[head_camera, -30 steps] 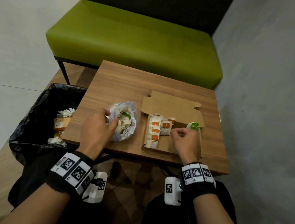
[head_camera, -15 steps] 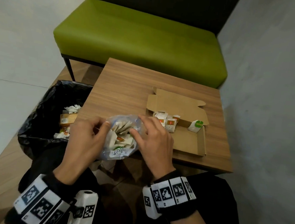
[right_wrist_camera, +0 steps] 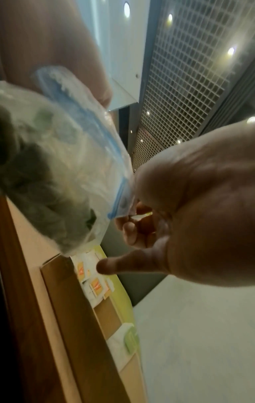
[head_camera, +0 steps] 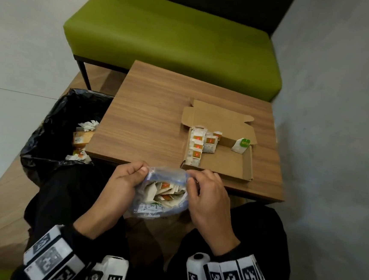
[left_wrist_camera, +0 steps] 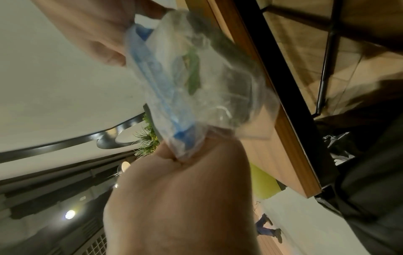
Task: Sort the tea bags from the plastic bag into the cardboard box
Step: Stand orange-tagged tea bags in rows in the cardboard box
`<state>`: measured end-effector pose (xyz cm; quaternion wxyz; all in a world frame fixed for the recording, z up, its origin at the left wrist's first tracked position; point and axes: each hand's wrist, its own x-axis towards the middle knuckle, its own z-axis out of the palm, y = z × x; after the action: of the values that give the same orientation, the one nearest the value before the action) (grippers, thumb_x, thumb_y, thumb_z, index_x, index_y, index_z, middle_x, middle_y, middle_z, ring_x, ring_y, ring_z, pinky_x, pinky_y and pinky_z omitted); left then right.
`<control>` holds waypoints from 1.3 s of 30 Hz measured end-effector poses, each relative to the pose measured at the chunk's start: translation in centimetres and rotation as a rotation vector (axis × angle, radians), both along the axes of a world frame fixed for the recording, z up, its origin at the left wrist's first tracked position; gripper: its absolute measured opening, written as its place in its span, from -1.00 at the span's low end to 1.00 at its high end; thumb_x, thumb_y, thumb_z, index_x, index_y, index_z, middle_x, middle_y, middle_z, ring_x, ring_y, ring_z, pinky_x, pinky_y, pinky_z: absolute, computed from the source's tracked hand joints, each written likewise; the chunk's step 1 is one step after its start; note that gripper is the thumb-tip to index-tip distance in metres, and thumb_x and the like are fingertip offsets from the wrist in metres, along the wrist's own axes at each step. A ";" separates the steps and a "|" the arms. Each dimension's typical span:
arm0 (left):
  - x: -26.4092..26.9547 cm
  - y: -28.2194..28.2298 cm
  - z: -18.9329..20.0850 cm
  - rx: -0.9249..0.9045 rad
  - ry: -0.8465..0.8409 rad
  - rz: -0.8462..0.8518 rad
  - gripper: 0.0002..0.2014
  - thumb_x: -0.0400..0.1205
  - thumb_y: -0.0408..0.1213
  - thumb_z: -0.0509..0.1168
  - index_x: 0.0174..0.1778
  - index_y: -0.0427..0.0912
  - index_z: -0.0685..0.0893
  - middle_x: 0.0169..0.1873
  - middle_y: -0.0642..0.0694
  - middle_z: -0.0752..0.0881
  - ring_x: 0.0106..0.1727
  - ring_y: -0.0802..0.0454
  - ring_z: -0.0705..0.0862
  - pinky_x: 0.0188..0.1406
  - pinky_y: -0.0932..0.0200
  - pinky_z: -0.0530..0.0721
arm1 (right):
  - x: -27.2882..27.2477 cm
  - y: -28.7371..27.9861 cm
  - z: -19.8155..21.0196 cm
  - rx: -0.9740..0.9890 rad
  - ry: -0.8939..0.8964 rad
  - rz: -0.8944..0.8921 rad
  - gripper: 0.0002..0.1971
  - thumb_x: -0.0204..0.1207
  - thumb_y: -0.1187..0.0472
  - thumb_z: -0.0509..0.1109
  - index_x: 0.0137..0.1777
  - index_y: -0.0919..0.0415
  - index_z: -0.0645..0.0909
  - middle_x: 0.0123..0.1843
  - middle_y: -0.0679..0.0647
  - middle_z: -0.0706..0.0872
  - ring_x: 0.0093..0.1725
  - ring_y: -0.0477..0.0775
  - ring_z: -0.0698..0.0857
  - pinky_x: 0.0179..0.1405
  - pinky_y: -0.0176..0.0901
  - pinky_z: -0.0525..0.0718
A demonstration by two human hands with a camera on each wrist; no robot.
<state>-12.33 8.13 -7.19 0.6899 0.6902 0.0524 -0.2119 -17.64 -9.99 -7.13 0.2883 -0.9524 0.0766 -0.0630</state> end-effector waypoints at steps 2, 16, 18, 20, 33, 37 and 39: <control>0.3 0.0 -0.3 0.247 -0.087 -0.080 -0.68 0.72 -0.35 0.18 -0.35 -0.32 0.62 -0.40 -0.20 0.68 -0.29 -0.14 0.63 -0.17 0.02 0.53 | -0.3 -0.8 -0.1 0.057 0.042 -0.006 -0.73 0.75 0.10 0.18 0.25 0.03 0.70 0.03 -0.12 0.67 0.08 -0.13 0.52 -0.02 -0.18 0.51; -0.2 -3.0 1.8 0.591 -0.623 -0.399 -0.86 0.59 0.06 0.40 -0.06 0.11 0.73 -0.30 0.23 0.73 -0.22 0.35 0.68 -0.28 0.38 0.60 | -1.1 -0.9 -0.8 0.533 -0.060 0.023 -0.83 0.67 0.13 0.36 0.17 -0.03 0.74 -0.02 -0.14 0.76 0.05 -0.16 0.73 0.07 -0.25 0.67; -0.3 -3.2 1.6 0.607 -0.602 -0.290 -0.88 0.60 -0.01 0.41 -0.08 0.05 0.74 -0.33 0.18 0.74 -0.29 0.32 0.69 -0.29 0.29 0.67 | -1.6 -0.7 -0.9 0.567 -0.042 -0.074 -0.72 0.60 0.07 0.49 0.30 -0.06 0.66 -0.03 -0.11 0.76 0.00 -0.16 0.72 0.01 -0.37 0.66; -0.5 -3.5 1.5 0.613 -0.586 -0.184 -0.90 0.62 -0.03 0.40 -0.10 0.05 0.73 -0.34 0.18 0.73 -0.27 0.32 0.70 -0.27 0.32 0.69 | -2.2 -0.6 -1.1 0.589 -0.022 -0.154 -0.66 0.49 0.06 0.59 0.25 0.00 0.69 -0.07 -0.09 0.78 -0.07 -0.14 0.73 -0.06 -0.29 0.73; -0.1 -2.7 0.2 0.274 -0.202 -0.193 -0.64 0.78 -0.25 0.15 -0.30 -0.18 0.68 -0.41 -0.06 0.75 -0.34 0.18 0.69 -0.27 0.28 0.63 | -1.7 -2.8 -1.3 1.151 0.370 -0.203 -0.66 0.77 0.14 0.20 0.13 0.38 0.73 0.02 0.43 0.82 -0.08 0.26 0.79 0.05 0.11 0.73; 0.2 -2.5 -0.1 0.219 0.024 -0.222 -0.65 0.77 -0.28 0.16 -0.26 -0.33 0.70 -0.33 -0.25 0.76 -0.26 -0.05 0.73 -0.06 -0.12 0.66 | -1.3 -2.7 -1.9 1.211 0.400 -0.220 -0.62 0.76 0.09 0.17 0.16 0.35 0.73 0.07 0.42 0.82 0.08 0.39 0.77 0.29 0.31 0.65; 0.4 -2.3 -0.2 0.396 -0.151 -0.241 -0.74 0.74 -0.26 0.21 -0.21 -0.17 0.73 -0.23 -0.12 0.73 -0.16 0.04 0.69 -0.06 -0.03 0.62 | -1.2 -2.5 -2.1 1.185 0.390 -0.235 -0.60 0.77 0.07 0.16 0.13 0.35 0.74 0.07 0.43 0.81 0.13 0.47 0.75 0.32 0.37 0.63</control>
<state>-11.92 5.82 -7.40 0.5128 0.8272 -0.0415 -0.2260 -18.87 -12.46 -9.28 0.7386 -0.6102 0.2537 0.1334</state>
